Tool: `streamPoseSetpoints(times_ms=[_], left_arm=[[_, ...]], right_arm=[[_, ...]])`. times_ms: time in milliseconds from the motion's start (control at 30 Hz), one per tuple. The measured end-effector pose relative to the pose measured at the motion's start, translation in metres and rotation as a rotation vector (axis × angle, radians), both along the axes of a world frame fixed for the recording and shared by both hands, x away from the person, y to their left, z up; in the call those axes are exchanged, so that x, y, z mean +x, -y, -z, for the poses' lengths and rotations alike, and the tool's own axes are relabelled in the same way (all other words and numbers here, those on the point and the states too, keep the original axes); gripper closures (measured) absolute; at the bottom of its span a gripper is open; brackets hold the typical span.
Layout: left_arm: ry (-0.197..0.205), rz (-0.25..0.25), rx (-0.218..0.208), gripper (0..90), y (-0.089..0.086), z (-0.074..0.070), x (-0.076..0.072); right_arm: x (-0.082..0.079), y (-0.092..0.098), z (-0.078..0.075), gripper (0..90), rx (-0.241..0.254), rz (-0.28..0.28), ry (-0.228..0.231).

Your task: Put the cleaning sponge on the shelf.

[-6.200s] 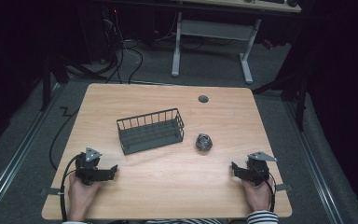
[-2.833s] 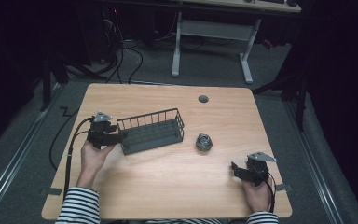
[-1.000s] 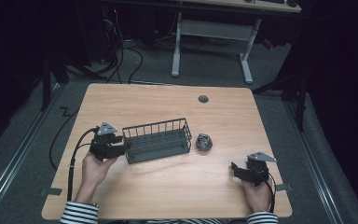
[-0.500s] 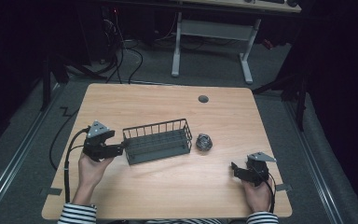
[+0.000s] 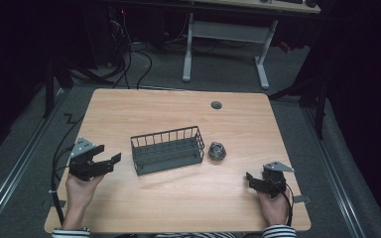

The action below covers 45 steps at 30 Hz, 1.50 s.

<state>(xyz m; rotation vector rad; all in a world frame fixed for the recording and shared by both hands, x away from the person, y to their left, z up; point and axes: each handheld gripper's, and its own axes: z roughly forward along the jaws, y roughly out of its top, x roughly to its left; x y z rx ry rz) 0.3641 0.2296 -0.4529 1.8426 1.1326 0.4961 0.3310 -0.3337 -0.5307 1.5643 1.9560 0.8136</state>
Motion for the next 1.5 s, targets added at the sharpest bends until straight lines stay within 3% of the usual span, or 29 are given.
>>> streamPoseSetpoints(times_ms=[433, 733, 967, 1267, 1400, 1500], left_arm=[[-0.057, -0.081, 0.016, 27.8, -0.027, 0.036, -0.013], [-0.091, -0.104, 0.049, 26.2, -0.028, 0.061, -0.013], [-0.102, -0.132, 0.108, 26.0, -0.020, 0.077, -0.007], [-0.107, -0.144, 0.125, 25.7, -0.016, 0.084, -0.005], [-0.125, -0.149, 0.166, 24.9, -0.013, 0.085, -0.002], [-0.125, -0.149, 0.166, 24.4, -0.012, 0.085, -0.002]], right_arm=[[0.000, 0.000, 0.000, 25.6, 0.000, 0.000, 0.001], [0.000, 0.000, 0.000, 25.6, 0.000, 0.000, 0.000], [0.000, 0.000, 0.000, 25.6, 0.001, 0.000, 0.000], [0.000, 0.000, 0.000, 25.6, 0.001, 0.001, -0.001], [0.000, 0.000, 0.000, 25.8, 0.002, -0.002, 0.000], [0.000, 0.000, 0.000, 26.1, 0.003, -0.005, 0.000]])
